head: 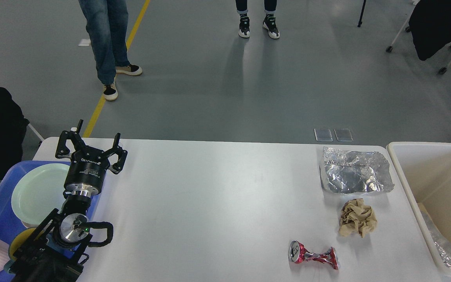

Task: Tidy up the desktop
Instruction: 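Open the right gripper to release the foil in the bin, then raise the right gripper and move it over the crumpled paper, then lower the right gripper onto the red crushed can and grasp it, then lift the red can and carry it toward the white bin, then lower the can into the bin and open the right gripper, then raise the right gripper out of the bin over the foil tray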

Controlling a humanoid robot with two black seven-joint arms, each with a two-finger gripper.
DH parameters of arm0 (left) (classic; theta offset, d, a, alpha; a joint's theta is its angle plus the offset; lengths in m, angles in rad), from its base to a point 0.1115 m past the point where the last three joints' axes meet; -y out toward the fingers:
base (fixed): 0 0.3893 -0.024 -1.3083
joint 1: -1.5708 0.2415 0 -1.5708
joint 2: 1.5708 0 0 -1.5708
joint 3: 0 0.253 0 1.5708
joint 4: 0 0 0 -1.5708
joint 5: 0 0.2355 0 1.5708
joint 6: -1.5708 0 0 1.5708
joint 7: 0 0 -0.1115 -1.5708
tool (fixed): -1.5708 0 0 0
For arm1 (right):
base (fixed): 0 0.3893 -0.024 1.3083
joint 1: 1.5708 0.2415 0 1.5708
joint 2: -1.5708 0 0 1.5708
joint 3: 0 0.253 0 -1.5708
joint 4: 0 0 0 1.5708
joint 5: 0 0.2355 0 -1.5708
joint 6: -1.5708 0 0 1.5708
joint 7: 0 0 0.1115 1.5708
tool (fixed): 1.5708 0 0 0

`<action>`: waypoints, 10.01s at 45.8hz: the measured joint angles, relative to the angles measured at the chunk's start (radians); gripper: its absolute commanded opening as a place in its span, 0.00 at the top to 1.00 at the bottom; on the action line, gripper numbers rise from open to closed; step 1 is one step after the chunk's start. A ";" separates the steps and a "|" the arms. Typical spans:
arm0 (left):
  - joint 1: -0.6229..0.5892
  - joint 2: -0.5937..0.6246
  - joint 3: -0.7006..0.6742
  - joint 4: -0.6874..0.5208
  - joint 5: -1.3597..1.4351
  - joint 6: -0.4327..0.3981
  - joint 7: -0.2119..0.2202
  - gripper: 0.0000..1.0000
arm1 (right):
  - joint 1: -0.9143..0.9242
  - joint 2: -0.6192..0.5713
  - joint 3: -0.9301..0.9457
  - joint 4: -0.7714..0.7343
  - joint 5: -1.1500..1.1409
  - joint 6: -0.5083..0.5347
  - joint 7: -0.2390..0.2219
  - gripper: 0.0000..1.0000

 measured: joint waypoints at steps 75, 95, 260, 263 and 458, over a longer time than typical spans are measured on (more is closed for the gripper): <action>0.000 0.000 0.000 0.000 0.000 0.000 0.002 0.04 | 1.602 0.161 -0.515 1.272 -0.177 1.090 -0.205 0.00; 0.000 0.000 0.000 0.000 0.000 0.000 0.002 0.04 | 1.803 0.082 -0.498 1.529 -0.145 1.091 -0.206 0.00; 0.000 0.000 0.000 0.000 0.000 0.000 0.002 0.04 | 1.555 0.090 -0.638 1.498 0.480 0.758 -0.274 1.00; 0.000 0.000 0.000 0.000 0.000 -0.001 0.002 0.04 | 1.619 0.089 -0.674 1.499 0.399 0.830 -0.228 1.00; 0.000 0.000 0.000 0.000 0.000 0.000 0.002 0.04 | 1.098 0.013 -0.620 0.617 -0.073 0.626 -0.169 0.00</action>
